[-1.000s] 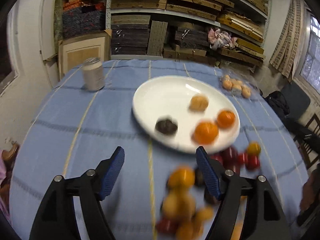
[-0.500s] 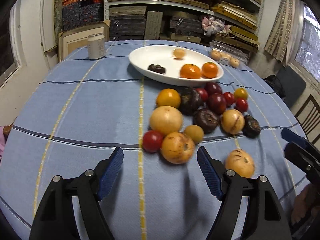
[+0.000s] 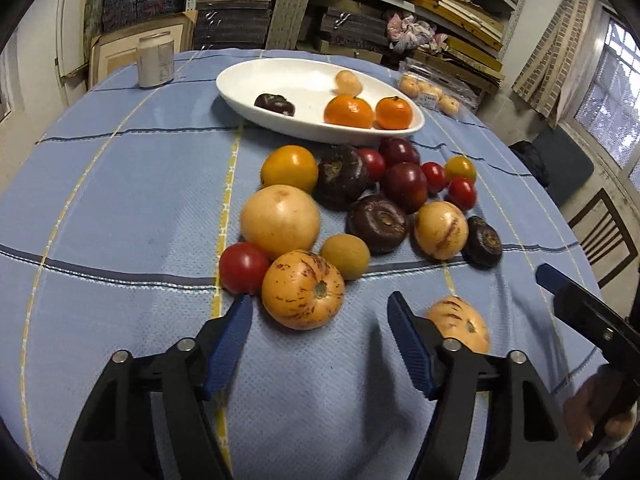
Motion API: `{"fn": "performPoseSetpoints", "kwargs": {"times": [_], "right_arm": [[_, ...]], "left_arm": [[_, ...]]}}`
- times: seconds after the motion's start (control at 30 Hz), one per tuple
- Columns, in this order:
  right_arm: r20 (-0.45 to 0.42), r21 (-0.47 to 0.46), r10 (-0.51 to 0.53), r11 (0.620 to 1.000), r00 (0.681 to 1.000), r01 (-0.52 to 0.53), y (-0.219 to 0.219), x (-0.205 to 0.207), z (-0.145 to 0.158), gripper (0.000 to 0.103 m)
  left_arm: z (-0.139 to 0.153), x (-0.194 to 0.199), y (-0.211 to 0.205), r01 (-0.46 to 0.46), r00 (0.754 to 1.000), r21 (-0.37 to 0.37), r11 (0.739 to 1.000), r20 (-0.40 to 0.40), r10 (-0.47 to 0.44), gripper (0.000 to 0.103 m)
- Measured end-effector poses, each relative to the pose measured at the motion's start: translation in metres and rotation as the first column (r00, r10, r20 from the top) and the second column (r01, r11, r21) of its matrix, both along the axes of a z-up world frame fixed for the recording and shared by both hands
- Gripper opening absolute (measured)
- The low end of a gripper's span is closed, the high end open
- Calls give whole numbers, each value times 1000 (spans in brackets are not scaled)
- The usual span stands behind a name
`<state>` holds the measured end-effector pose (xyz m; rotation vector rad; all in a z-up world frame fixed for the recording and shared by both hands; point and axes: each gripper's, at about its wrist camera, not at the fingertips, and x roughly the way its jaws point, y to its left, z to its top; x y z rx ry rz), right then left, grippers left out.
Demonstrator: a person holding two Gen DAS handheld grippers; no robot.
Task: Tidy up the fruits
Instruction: 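Grasp a striped pepino with the left tool while the right tool grasps another, then place both striped pepinos onto the white plate and open both tools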
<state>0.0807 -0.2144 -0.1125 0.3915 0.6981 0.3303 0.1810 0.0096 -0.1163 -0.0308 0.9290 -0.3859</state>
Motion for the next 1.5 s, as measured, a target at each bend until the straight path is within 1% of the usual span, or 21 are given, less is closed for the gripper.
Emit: {"fn": "performPoseSetpoints", "kwargs": {"times": [0.13,0.27,0.37,0.43,0.47,0.6,0.77,0.87,0.93,1.1,1.17,1.23,1.27,1.3,1.4,1.5], "right_arm": [[-9,9,1,1000,1000,-1,0,1,0,87],[-17,3,18,1000,1000,-18,4,2,-1,87],[-18,-13,39,999,999,-40,9,3,-1,87],[-26,-39,58,998,998,-59,16,4,-1,87],[-28,-48,65,997,998,-66,18,5,-1,87],[-39,-116,119,986,992,-122,37,6,1,87],[-78,-174,157,970,985,-168,54,12,-4,87],[-92,-201,169,962,981,-184,62,16,-6,86],[-97,-226,174,955,980,-192,69,19,-7,84],[-114,-275,185,938,976,-209,82,28,-10,70],[-119,-287,190,933,974,-218,87,30,-12,67],[-132,-301,197,926,971,-229,90,32,-14,58],[-143,-306,202,922,969,-237,92,34,-16,48],[-159,-309,207,918,965,-248,94,36,-19,45],[-153,-309,212,917,965,-250,95,35,-18,44],[-135,-267,203,935,970,-233,85,33,-11,44]], "left_arm": [[-1,5,-1,-1,1000,16,1000,16,1,61],[-2,11,-3,-6,1000,22,1000,29,5,61],[-2,11,-2,-3,999,35,999,41,2,54],[-2,12,0,-2,999,36,999,44,0,43],[-2,12,0,-1,999,33,999,43,0,41],[-3,14,5,6,999,6,1000,35,-6,41],[-2,10,6,15,999,12,1000,37,-15,41],[-1,5,11,3,999,2,1000,37,-3,41],[2,2,16,-9,999,-12,1000,48,10,41],[5,-1,21,-24,998,-19,1000,59,25,41],[5,-1,21,-23,998,-19,1000,62,24,41],[6,-2,20,-22,997,-14,1000,68,23,41],[6,-3,19,-24,997,-9,1000,71,24,41],[6,-3,19,-24,997,-5,1000,74,25,41],[7,-3,18,-27,997,0,1000,79,27,41],[10,-3,19,-31,996,-3,1000,84,31,41]]}}
